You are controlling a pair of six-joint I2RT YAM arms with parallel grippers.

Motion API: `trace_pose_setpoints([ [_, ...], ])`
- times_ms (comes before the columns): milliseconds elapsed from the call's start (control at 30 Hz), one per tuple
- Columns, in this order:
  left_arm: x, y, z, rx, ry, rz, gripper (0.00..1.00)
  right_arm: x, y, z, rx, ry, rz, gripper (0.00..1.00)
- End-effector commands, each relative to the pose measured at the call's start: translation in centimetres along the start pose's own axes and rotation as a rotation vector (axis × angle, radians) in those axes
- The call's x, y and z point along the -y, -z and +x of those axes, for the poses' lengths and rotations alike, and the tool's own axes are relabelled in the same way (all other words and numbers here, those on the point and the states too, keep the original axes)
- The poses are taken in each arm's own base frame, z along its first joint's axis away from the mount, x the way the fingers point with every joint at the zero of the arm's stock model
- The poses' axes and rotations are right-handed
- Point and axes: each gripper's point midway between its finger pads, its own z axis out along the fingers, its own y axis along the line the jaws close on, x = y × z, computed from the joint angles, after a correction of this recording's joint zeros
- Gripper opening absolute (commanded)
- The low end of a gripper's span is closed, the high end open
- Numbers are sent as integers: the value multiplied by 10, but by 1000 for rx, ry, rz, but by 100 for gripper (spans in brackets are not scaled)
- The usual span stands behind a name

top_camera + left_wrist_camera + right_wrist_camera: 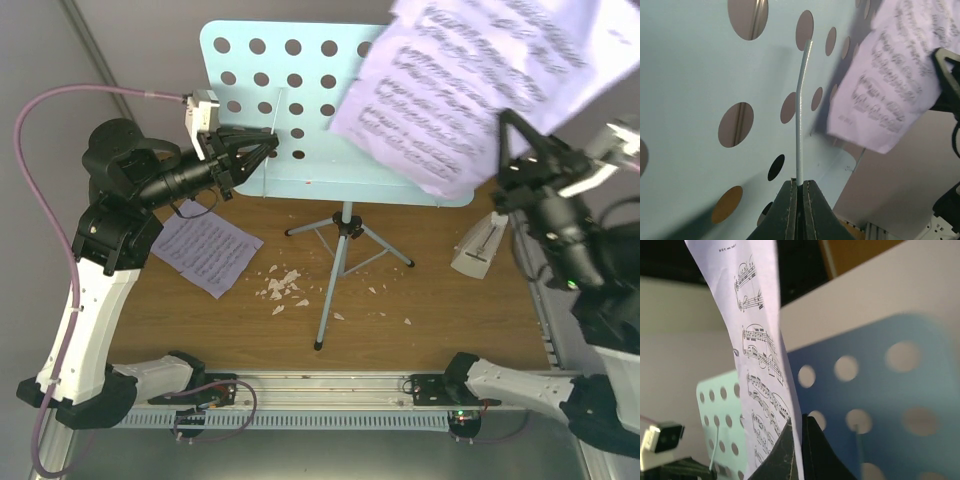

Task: Pack up the instrument practice props

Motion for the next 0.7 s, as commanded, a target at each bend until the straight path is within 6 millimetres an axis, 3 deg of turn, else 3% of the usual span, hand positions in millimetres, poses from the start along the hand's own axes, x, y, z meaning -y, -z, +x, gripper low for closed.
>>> trace_pose_setpoints([
  [0, -11, -3, -1, 22, 20, -49, 0, 19, 33, -30, 95, -24, 60, 1],
  [200, -15, -2, 1, 26, 28, -68, 24, 1, 57, -31, 71, -42, -87, 1],
  [367, -13, 9, 4, 22, 12, -113, 59, -16, 69, -8, -43, -61, -201, 0],
  [467, -9, 23, 5, 30, -18, -151, 73, -31, 78, 8, -123, -67, -301, 1],
  [533, -3, 33, 9, 31, -51, -156, 76, -38, 83, 19, -176, -78, -347, 1],
  [667, 35, 52, 33, 3, -130, -6, 77, -44, 92, 52, -290, -110, -399, 0],
])
